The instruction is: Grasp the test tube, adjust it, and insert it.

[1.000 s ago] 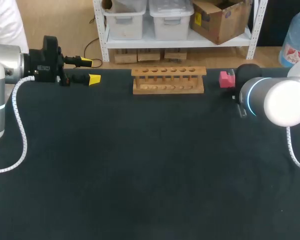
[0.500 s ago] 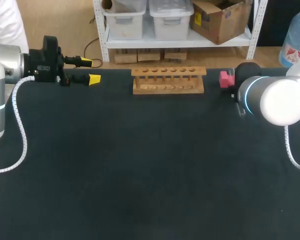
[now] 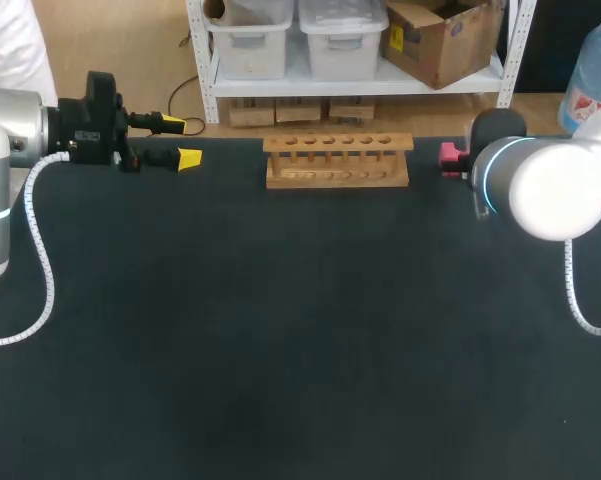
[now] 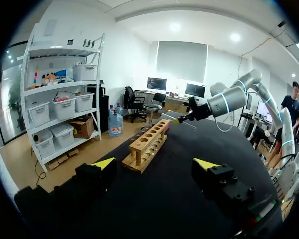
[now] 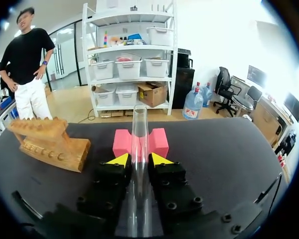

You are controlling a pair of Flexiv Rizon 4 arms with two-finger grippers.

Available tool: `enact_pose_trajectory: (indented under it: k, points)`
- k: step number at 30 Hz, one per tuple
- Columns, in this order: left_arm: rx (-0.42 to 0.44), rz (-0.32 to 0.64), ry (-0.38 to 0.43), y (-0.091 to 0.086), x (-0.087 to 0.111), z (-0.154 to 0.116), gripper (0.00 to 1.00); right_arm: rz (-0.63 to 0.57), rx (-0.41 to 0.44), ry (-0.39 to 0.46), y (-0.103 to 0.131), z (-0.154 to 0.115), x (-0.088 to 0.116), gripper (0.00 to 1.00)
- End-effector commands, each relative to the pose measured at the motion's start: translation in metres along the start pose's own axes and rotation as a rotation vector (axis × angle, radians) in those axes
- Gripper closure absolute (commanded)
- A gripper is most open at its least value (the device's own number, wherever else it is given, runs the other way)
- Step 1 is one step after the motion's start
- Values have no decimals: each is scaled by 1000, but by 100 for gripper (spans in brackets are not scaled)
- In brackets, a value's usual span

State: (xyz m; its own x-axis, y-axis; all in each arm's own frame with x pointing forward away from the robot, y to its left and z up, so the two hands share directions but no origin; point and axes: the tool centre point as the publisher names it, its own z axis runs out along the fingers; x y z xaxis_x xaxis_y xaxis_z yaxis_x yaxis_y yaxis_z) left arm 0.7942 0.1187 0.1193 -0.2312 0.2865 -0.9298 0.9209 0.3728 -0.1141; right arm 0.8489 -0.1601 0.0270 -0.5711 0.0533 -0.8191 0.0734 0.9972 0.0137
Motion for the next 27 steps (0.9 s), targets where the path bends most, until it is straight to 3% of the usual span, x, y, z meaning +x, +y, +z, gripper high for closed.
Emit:
enact_pose_trajectory:
  k: [1,10,19,27]
  points:
    - [-3,3,-5,-1,1,0,0,10,31,-2,2,-25,-5,100]
    - [-3,3,-5,-1,1,0,0,48,91,-30,9,-65,-22,100]
    - [-3,3,-5,-1,1,0,0,38,123,-76,39,-97,-42,100]
    - [-3,3,-5,-1,1,0,0,19,107,-121,68,-103,-63,100]
